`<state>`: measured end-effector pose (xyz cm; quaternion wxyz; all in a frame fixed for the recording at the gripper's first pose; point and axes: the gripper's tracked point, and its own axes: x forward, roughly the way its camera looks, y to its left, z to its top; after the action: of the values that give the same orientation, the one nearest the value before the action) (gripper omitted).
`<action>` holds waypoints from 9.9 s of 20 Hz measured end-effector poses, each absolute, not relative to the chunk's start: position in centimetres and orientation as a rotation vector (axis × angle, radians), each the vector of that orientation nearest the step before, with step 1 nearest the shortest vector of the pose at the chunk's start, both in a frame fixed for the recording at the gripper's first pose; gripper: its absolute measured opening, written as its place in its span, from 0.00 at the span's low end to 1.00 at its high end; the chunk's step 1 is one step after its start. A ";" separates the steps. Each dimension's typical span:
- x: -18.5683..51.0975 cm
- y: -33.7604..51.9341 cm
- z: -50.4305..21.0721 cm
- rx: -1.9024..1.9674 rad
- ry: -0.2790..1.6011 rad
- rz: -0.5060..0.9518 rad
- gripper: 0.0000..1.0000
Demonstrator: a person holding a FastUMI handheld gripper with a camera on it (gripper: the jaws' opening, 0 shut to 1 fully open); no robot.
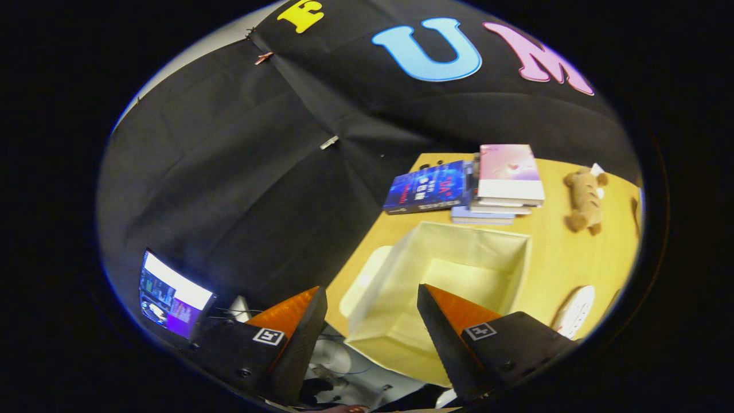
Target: Open the storage box then place both shoes into the box .Put the left shoe in first, then the right shoe, with the right side of both shoes facing outward in a uniform manner.
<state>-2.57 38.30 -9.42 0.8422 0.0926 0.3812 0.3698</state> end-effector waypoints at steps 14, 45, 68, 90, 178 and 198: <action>-0.9 11.9 -20.8 0.020 0.866 0.262 0.99; -0.2 5.6 -35.9 0.086 1.079 0.195 0.05; 1.2 22.5 -11.1 0.382 0.839 0.478 0.05; -1.0 39.0 -23.6 0.256 1.042 0.408 0.05; -0.3 9.7 -16.1 0.318 0.919 0.220 0.05; -1.4 31.3 -18.9 0.228 1.057 0.318 0.05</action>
<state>-1.38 31.31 -18.93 0.8453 0.1079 0.5011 0.1507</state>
